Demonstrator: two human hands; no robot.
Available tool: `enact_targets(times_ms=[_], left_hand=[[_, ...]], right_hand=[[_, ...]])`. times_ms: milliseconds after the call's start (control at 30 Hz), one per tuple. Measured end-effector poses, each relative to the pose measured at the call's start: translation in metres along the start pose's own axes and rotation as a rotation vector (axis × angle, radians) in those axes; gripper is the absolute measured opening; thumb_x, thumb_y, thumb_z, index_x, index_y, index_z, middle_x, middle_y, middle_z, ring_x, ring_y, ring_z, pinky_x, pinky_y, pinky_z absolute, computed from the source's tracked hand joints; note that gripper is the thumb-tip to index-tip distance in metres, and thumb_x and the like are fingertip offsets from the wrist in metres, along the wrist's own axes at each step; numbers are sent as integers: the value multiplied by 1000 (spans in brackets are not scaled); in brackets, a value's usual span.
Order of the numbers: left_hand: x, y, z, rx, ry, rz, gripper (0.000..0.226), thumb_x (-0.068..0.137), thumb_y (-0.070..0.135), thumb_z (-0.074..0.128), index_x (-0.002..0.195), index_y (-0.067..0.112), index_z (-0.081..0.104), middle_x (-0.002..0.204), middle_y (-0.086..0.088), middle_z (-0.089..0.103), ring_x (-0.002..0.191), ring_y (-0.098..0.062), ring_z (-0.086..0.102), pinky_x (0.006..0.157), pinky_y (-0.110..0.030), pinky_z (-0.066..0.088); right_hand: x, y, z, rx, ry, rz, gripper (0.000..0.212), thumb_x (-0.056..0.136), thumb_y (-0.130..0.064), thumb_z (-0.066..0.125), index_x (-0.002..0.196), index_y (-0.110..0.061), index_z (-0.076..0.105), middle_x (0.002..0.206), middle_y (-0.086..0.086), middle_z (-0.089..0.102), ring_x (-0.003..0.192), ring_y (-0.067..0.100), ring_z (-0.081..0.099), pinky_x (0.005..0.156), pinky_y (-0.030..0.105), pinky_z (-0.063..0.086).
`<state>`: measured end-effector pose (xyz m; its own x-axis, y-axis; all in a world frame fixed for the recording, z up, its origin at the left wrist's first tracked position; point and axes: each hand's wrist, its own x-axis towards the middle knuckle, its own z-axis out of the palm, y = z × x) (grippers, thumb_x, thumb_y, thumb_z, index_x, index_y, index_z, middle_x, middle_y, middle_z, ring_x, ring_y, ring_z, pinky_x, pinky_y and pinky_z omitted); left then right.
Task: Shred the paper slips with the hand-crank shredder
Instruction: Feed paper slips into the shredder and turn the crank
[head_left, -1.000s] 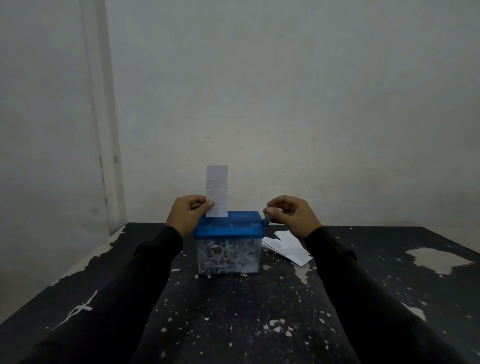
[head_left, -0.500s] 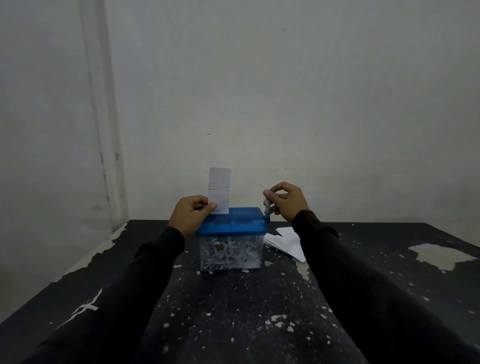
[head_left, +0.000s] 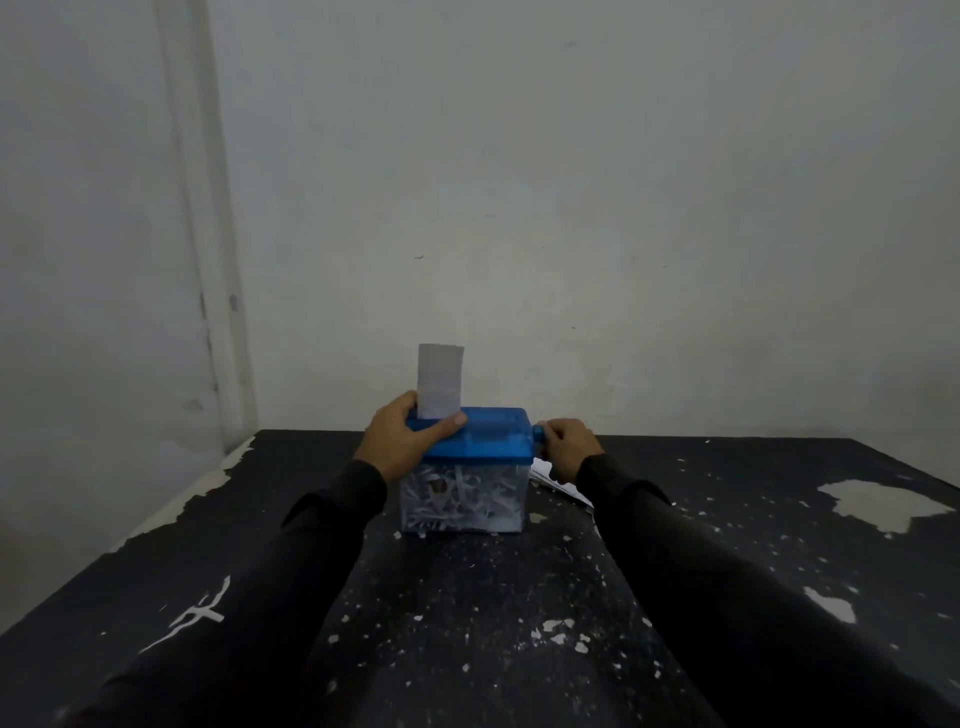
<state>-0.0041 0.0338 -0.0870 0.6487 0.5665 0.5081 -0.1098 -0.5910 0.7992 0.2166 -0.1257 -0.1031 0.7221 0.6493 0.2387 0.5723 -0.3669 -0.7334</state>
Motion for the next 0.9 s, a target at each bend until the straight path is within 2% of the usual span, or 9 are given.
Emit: enact_targets(times_ms=[67, 167, 333, 400, 533, 633, 700, 767, 900], left_hand=[[1, 0, 0, -28, -11, -31, 58, 74, 55, 86, 117, 23, 66, 112, 7, 72, 97, -7, 70, 83, -27, 58], [4, 0, -1, -29, -31, -42, 69, 67, 61, 88, 119, 24, 63, 116, 6, 70, 102, -11, 69, 86, -30, 58], [7, 3, -2, -20, -66, -42, 80, 64, 64, 88, 127, 22, 63, 121, 7, 70, 105, -9, 68, 87, -25, 56], [7, 7, -2, -6, -94, -41, 69, 68, 59, 88, 123, 23, 66, 120, 7, 71, 104, -8, 69, 86, -21, 55], [7, 12, -2, 15, -119, -54, 31, 79, 38, 85, 103, 31, 67, 106, 11, 71, 88, 2, 68, 71, -9, 52], [7, 10, -3, -11, -118, -58, 48, 73, 45, 87, 111, 22, 69, 108, 5, 74, 91, -4, 71, 77, -19, 58], [8, 9, -4, -3, -114, -59, 57, 72, 47, 87, 117, 17, 68, 109, 4, 73, 94, -8, 71, 78, -20, 58], [7, 9, -2, 13, -95, -60, 50, 76, 41, 86, 114, 16, 65, 107, 5, 71, 92, -9, 68, 69, -12, 53], [6, 8, -1, 16, -74, -66, 48, 76, 41, 86, 110, 15, 65, 104, 1, 70, 91, -9, 68, 65, -11, 49]], right_hand=[[-8, 8, 2, -52, -33, 9, 39, 105, -33, 41, 84, -14, 68, 92, 15, 72, 83, 31, 67, 84, 49, 58], [-31, 13, 1, -119, -62, -10, 48, 105, -40, 36, 70, -19, 62, 79, 7, 68, 76, 24, 65, 80, 42, 57], [-76, 7, 1, 89, -19, -39, 47, 109, -27, 36, 74, -8, 60, 68, 4, 56, 61, 12, 49, 56, 21, 38], [-77, 8, -3, 210, 29, -81, 40, 107, -19, 39, 81, 3, 62, 70, 6, 53, 59, 9, 44, 57, 21, 37], [-66, -14, -20, 307, 1, -130, 17, 89, -28, 43, 74, -26, 51, 70, -8, 40, 62, 7, 35, 65, 30, 34], [-50, -32, -37, 408, 35, -217, 35, 104, -30, 43, 78, -14, 60, 65, -9, 44, 54, 6, 39, 53, 24, 36], [-31, -40, -43, 298, 118, -257, 41, 105, -37, 46, 79, -9, 61, 70, -3, 52, 60, 9, 47, 58, 31, 43], [-11, -39, -42, 238, 165, -211, 37, 101, -45, 53, 84, -12, 58, 73, 4, 55, 64, 17, 50, 62, 38, 46], [4, -31, -21, 252, 242, -115, 24, 98, -38, 62, 92, -15, 58, 77, 3, 60, 67, 17, 53, 63, 30, 44]])
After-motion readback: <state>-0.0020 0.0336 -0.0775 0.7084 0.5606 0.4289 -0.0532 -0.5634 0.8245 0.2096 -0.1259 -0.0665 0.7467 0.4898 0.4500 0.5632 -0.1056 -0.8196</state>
